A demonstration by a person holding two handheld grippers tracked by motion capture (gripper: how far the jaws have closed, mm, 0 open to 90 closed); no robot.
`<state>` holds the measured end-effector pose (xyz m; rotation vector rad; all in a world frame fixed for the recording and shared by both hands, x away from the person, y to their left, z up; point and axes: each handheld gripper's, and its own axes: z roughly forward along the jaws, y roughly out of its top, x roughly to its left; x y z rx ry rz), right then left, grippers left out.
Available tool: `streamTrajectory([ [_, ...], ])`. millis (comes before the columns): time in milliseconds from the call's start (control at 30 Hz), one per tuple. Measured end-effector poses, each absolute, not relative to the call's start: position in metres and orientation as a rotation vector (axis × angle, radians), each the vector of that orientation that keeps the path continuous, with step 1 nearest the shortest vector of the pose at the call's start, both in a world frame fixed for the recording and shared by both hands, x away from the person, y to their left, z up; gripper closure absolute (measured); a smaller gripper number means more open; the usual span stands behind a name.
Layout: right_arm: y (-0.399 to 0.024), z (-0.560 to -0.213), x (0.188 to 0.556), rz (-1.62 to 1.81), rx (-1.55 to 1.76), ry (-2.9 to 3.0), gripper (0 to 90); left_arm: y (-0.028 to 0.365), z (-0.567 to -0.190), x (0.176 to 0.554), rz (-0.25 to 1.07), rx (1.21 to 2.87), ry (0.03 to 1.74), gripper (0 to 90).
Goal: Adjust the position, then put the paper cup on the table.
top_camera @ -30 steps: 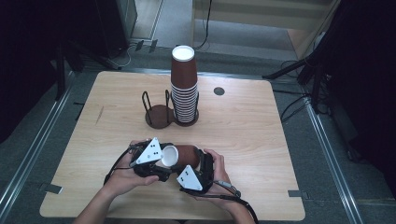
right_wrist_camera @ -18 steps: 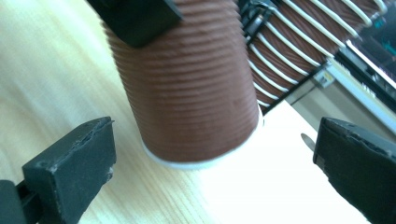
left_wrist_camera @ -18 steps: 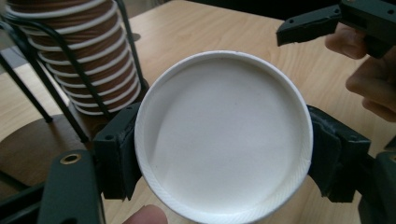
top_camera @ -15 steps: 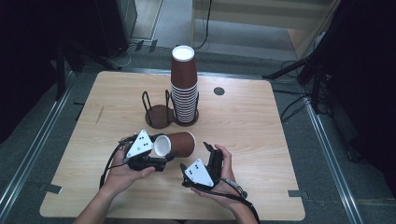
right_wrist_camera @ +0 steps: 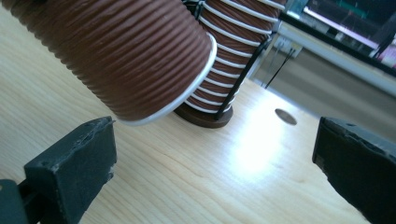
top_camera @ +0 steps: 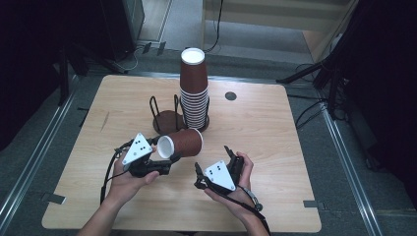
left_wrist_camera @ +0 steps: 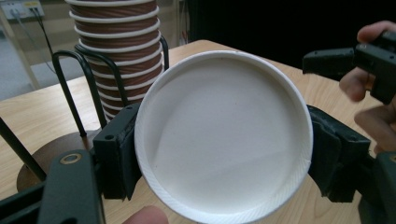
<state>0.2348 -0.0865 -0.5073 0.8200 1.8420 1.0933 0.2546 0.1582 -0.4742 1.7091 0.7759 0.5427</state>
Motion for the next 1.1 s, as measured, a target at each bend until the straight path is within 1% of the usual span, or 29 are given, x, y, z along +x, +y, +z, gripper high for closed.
streamTrajectory([
  [67, -0.087, -0.507, 0.236, 1.107, 0.854, 1.845, 0.3, 0.159, -0.475, 0.255, 0.55, 1.682, 0.779, 23.6],
  [100, -0.089, -0.505, 0.237, 1.135, 0.91, 1.841, 2.4, 0.161, -0.476, 0.255, 0.561, 1.661, 0.783, 23.6],
  [133, -0.089, -0.505, 0.237, 1.135, 0.91, 1.841, 2.4, 0.161, -0.476, 0.255, 0.561, 1.661, 0.783, 23.6],
  [167, -0.09, -0.502, 0.238, 1.157, 0.981, 1.838, 0.0, 0.162, -0.477, 0.256, 0.56, 1.638, 0.79, 23.6],
  [267, -0.093, -0.499, 0.239, 1.192, 1.057, 1.825, 0.0, 0.163, -0.478, 0.256, 0.574, 1.609, 0.797, 23.6],
  [300, -0.096, -0.497, 0.241, 1.227, 1.141, 1.813, 0.0, 0.164, -0.478, 0.256, 0.578, 1.584, 0.8, 23.6],
  [533, -0.098, -0.493, 0.24, 1.303, 1.3, 1.755, 0.0, 0.161, -0.48, 0.258, 0.591, 1.519, 0.79, 23.6],
  [867, -0.09, -0.479, 0.237, 1.338, 1.368, 1.745, 0.0, 0.156, -0.483, 0.259, 0.584, 1.468, 0.785, 23.6],
  [933, -0.093, -0.471, 0.237, 1.399, 1.441, 1.695, 0.0, 0.154, -0.485, 0.26, 0.585, 1.467, 0.783, 23.6],
  [1100, -0.098, -0.47, 0.24, 1.475, 1.587, 1.62, 0.0, 0.151, -0.486, 0.258, 0.595, 1.457, 0.77, 23.6],
])
